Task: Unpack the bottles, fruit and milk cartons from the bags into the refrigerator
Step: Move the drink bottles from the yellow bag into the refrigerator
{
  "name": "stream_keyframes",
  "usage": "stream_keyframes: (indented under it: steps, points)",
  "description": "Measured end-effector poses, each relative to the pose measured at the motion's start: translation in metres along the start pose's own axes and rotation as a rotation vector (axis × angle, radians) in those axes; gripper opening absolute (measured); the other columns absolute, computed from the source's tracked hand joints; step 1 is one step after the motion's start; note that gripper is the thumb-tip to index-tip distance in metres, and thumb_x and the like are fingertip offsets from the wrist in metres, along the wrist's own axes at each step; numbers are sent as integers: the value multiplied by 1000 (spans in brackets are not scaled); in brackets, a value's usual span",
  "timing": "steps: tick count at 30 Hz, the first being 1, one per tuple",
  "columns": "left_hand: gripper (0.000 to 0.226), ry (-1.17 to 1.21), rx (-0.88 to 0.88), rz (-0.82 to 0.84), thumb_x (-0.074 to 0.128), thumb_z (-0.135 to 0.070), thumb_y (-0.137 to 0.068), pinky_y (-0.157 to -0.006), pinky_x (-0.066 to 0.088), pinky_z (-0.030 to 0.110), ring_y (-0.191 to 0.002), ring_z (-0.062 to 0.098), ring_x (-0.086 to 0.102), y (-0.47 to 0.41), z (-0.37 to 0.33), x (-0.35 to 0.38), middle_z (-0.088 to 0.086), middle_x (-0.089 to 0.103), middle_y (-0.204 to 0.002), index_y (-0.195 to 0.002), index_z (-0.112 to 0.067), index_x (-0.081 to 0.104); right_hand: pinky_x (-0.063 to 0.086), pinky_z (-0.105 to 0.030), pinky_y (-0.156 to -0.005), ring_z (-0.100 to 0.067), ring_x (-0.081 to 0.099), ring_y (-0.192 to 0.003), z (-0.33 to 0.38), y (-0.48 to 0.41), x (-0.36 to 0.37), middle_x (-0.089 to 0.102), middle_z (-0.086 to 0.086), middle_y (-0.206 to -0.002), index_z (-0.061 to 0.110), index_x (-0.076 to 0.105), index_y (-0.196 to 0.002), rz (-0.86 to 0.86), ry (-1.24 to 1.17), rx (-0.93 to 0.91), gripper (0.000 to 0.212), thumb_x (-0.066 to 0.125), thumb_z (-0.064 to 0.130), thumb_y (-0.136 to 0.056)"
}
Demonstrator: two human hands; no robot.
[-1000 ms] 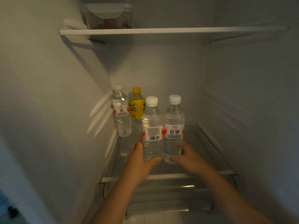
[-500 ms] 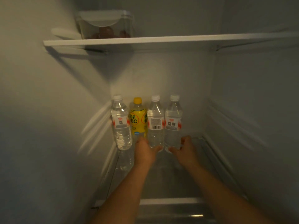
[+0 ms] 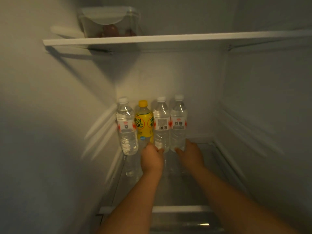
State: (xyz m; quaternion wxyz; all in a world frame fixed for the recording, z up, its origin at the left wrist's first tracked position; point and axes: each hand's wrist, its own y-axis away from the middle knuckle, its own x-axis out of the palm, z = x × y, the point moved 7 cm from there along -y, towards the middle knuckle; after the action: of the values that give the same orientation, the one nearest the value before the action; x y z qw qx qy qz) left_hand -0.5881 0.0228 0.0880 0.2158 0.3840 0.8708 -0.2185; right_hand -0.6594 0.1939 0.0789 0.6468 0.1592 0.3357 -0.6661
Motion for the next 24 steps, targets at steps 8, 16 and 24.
stream_keyframes:
  steps: [8, 16, 24]
  points:
    - [22, 172, 161, 142, 75, -16, -85, -74, 49, 31, -85, 23, 64, 44, -16, -38, -1, 62, -83, -81, -24, 54, 47, -32, -95, -22, 59, -114, 32, 63, -34, 59, -2, -118, 13, 57, -129, -71, -435, 96, 45, 71, 15, -87]
    - [19, -127, 525, -153, 71, -28, -83, -91, 45, 48, -114, 29, 53, 163, 19, -106, -1, 62, -115, -101, -24, 66, 33, -33, -110, -26, 45, -135, 47, 199, -44, 52, -7, -143, 12, 50, -143, -59, -106, -129, 59, 59, 34, -89]
    - [76, -474, 471, 32, 48, -53, -95, -123, -1, 51, -154, 28, -8, 245, 109, -98, -3, -7, -168, -159, -34, 10, -6, -55, -117, -21, -19, -151, -10, 309, -20, -25, 7, -163, 40, -7, -157, 12, 486, -154, 76, 35, 59, -96]
